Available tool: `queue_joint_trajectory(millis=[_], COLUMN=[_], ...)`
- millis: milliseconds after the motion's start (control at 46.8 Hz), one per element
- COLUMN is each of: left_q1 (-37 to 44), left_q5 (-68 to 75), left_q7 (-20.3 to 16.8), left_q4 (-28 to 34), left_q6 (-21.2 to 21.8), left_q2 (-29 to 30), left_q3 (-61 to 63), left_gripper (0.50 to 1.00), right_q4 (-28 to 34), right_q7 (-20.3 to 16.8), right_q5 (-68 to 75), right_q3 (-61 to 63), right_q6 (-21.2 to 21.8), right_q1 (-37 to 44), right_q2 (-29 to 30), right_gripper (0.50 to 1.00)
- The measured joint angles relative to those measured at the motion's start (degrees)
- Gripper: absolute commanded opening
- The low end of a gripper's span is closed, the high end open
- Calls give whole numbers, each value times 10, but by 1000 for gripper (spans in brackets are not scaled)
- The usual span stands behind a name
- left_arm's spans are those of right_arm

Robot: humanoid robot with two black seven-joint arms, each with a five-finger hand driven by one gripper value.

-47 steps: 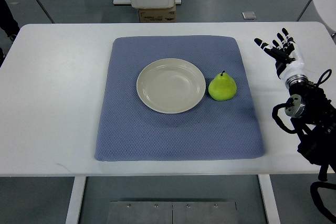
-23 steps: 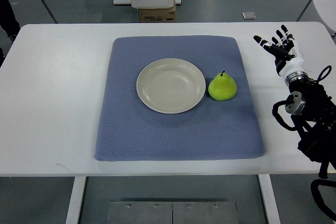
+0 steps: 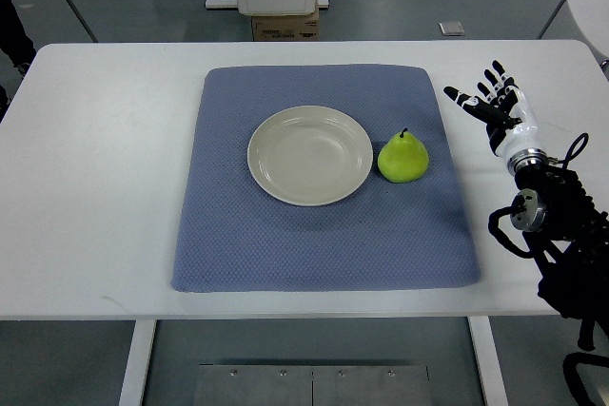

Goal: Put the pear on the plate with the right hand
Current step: 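Move the open right hand toward the green pear beside the plate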

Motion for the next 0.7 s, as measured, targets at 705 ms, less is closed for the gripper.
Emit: queue_joint_trajectory(millis=[705], left_q1=[-1], left_q5=[0], left_q7=[0], left_q4=[0], left_q6=[0], left_q2=[0], left_q3=[0], left_gripper=[1000], right_q4=[16], right_q7=[15], right_q5=[9], right_q3=[-21], right_q6=[14], right_q1=[-23], right_q2=[-26], right_gripper=[1000])
